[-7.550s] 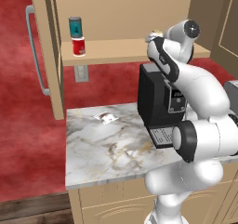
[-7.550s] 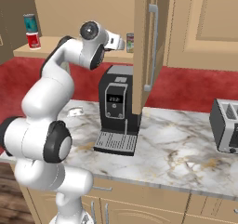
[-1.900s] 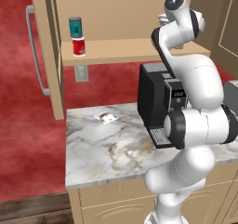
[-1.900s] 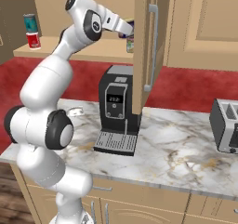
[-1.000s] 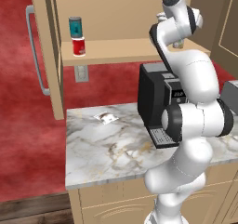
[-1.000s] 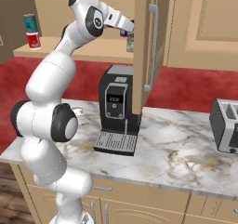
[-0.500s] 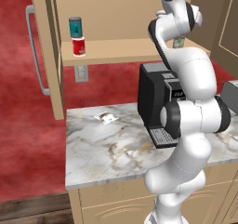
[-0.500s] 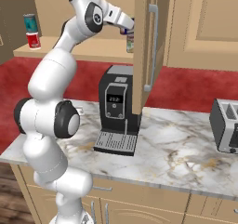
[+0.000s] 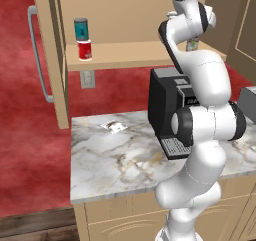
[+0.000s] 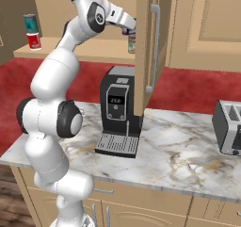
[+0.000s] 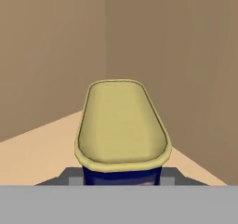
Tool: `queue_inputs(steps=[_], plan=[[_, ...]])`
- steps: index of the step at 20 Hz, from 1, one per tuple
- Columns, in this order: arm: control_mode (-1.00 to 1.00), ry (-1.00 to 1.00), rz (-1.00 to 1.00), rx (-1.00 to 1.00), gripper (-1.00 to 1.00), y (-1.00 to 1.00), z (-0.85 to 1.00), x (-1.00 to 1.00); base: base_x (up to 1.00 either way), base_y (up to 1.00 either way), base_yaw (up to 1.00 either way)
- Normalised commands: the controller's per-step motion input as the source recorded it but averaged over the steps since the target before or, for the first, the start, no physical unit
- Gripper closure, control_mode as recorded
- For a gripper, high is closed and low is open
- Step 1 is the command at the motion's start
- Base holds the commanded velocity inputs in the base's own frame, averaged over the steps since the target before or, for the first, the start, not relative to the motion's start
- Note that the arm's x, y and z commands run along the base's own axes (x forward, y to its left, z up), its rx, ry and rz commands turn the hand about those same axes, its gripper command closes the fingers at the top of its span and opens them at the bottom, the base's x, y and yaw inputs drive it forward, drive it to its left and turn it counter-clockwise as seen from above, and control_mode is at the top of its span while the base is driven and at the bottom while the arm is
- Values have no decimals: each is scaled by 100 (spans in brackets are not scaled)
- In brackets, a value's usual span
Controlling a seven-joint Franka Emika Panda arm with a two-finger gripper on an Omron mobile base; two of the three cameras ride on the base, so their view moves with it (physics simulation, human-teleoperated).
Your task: Stack two cans on top of the other two cans in the cabinet.
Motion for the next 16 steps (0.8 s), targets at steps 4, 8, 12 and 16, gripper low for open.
queue_inputs(steps=[4, 8, 12, 16], plan=[[-100, 0, 0, 0, 100, -4, -4, 13, 0, 0, 0], [-100, 0, 0, 0, 100, -7, -1, 7, 0, 0, 0], [-100, 0, 0, 0, 100, -9, -1, 1, 0, 0, 0], [-100, 0, 0, 0, 100, -9, -7, 0, 0, 0, 0]])
